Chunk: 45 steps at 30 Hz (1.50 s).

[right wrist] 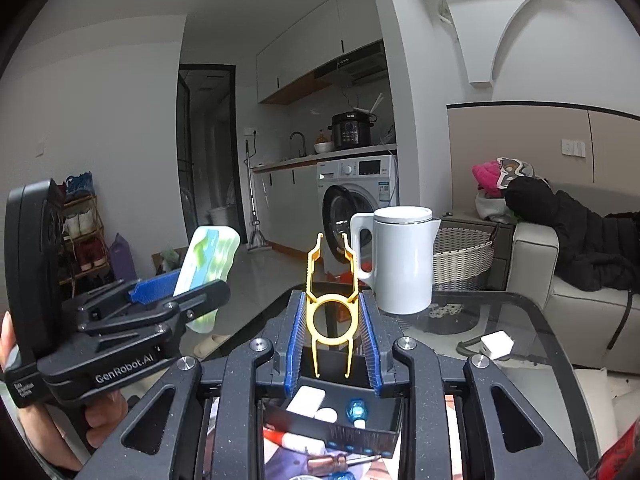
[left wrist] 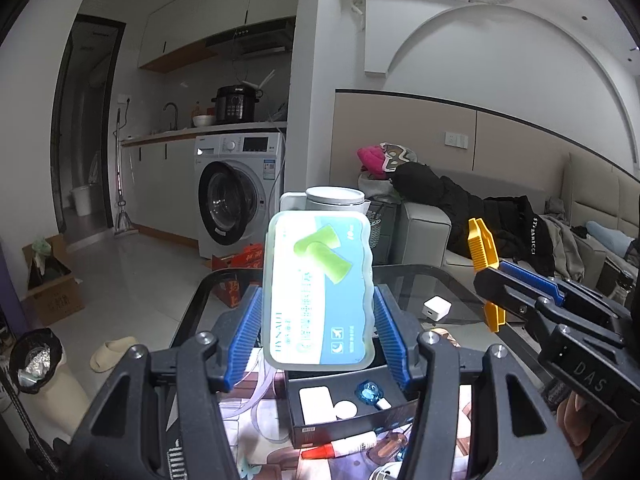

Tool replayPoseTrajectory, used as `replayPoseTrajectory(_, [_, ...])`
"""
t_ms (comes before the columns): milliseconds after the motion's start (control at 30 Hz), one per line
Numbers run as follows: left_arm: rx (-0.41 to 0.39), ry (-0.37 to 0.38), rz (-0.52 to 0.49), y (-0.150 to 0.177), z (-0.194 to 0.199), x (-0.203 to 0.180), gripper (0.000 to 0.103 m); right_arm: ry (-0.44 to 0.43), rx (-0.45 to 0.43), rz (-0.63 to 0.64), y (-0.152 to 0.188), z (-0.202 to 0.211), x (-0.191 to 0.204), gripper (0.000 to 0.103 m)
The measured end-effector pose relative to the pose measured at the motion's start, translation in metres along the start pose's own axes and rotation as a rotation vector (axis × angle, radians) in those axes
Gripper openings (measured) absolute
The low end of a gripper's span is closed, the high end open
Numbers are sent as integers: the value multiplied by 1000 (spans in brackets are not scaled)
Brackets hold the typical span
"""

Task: Organize rigid objects
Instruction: 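Lift green-white case with left gripper while right carries yellow clip to box, then lower case into box and open left gripper while right releases clip inside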

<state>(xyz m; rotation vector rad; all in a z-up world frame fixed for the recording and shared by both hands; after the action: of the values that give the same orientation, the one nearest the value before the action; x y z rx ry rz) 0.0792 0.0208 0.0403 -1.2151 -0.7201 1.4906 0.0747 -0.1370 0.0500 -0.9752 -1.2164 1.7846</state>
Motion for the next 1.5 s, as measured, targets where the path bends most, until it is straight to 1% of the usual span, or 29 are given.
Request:
replayPoseTrajectory(233, [80,-16,45,2,-33,1,55,10,72,-39,4,-38,-10,26])
replayPoseTrajectory(500, [141,-37,57,9,-59,3,55,-3,153,-50,10,-63,-17,26])
replayPoseTrajectory(600, [191,-46,62,16,-72,5,55,-20,204,-66,17,-76,-20,26])
replayPoseTrajectory(733, [276,-87,70,29,-91,9,55,-50,280,-77,30,-95,-24,26])
replayPoseTrajectory(833, [346,-111,75,42,-104,13,55,-69,354,-111,45,-111,-30,26])
replayPoseTrajectory(1033, [497,-131,68,70,-127,12,55,-106,507,-159,77,-134,-34,26])
replayPoseTrajectory(1100, [516,-135,62,75,-131,12,55,-124,546,-164,89,-137,-32,26])
replayPoseTrajectory(1233, [545,-135,67,80,-136,12,55,-144,593,-182,104,-145,-30,26])
replayPoseTrajectory(1333, [566,-138,63,83,-138,12,55,-158,612,-201,109,-148,-29,26])
replayPoseTrajectory(1500, [601,-143,52,89,-142,13,55,-158,646,-195,116,-154,-27,26])
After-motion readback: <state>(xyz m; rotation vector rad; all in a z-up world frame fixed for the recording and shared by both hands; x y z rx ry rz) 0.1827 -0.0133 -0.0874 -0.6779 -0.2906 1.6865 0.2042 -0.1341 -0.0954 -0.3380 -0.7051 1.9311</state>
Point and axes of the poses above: each gripper's, at about its wrist camera, not at the fingertips, and z roughly against the way its jaws point, x to its left, y to its underside, the point moved 4 cm from there along -z, roughly the way its jaws point, and after that the axes turned 14 degrees about z, right-handed, at the moved point
